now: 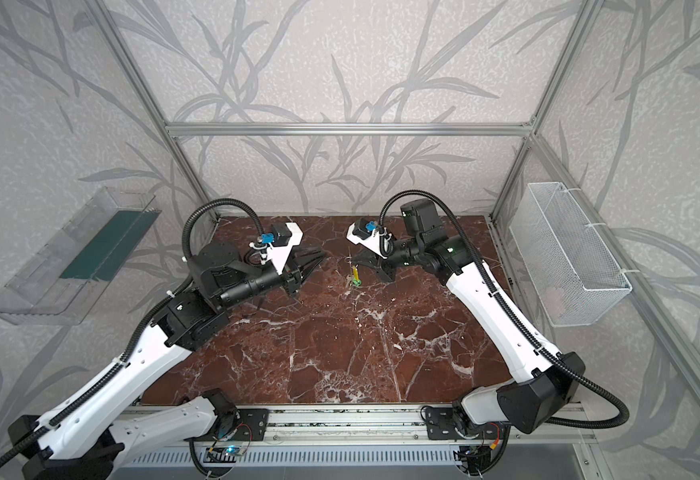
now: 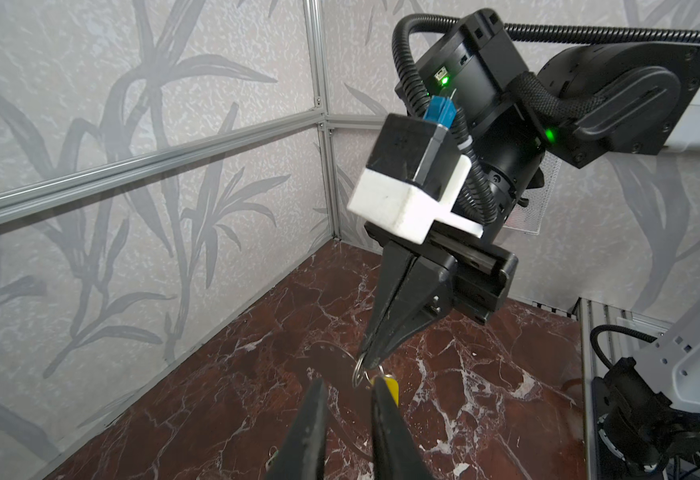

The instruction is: Put the keys on the keyring

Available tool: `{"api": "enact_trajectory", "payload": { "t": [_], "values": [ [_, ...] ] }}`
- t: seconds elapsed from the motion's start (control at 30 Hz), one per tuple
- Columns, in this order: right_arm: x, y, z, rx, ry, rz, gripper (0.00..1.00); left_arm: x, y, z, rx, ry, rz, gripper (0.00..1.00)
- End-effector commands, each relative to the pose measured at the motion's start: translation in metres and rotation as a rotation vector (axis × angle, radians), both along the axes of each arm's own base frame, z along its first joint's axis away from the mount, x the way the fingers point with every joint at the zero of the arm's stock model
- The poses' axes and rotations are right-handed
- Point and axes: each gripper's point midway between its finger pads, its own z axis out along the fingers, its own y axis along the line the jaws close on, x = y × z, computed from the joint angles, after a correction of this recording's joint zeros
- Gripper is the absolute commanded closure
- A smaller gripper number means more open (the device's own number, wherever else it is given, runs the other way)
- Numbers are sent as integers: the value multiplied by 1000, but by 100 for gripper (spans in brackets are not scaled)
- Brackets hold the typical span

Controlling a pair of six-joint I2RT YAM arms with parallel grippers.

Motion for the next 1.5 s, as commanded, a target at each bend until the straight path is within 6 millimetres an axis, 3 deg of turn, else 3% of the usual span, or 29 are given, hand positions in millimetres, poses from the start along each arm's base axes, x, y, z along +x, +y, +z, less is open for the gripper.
{"api": "enact_trajectory", "payload": {
  "t": [0.0, 0.2, 0.5, 0.73, 1.2, 1.47],
  "values": [
    [20, 0, 6, 24, -169, -62, 100, 4, -1, -24, 98, 40, 11, 78],
    [29, 4, 6, 67, -225, -88, 100, 9, -10, -34, 97, 47, 14, 79],
    [18, 12, 4, 91, -215, -25, 100, 27, -17, -57, 168, 65, 48, 79],
    [10, 16, 6, 112, -192, 19, 100, 39, -20, -58, 184, 49, 81, 71],
    [5, 20, 5, 114, -153, 60, 100, 37, -29, -53, 189, -5, 28, 71],
    [2, 20, 8, 121, -148, 74, 100, 38, -35, -60, 218, 29, 2, 75]
  ]
}}
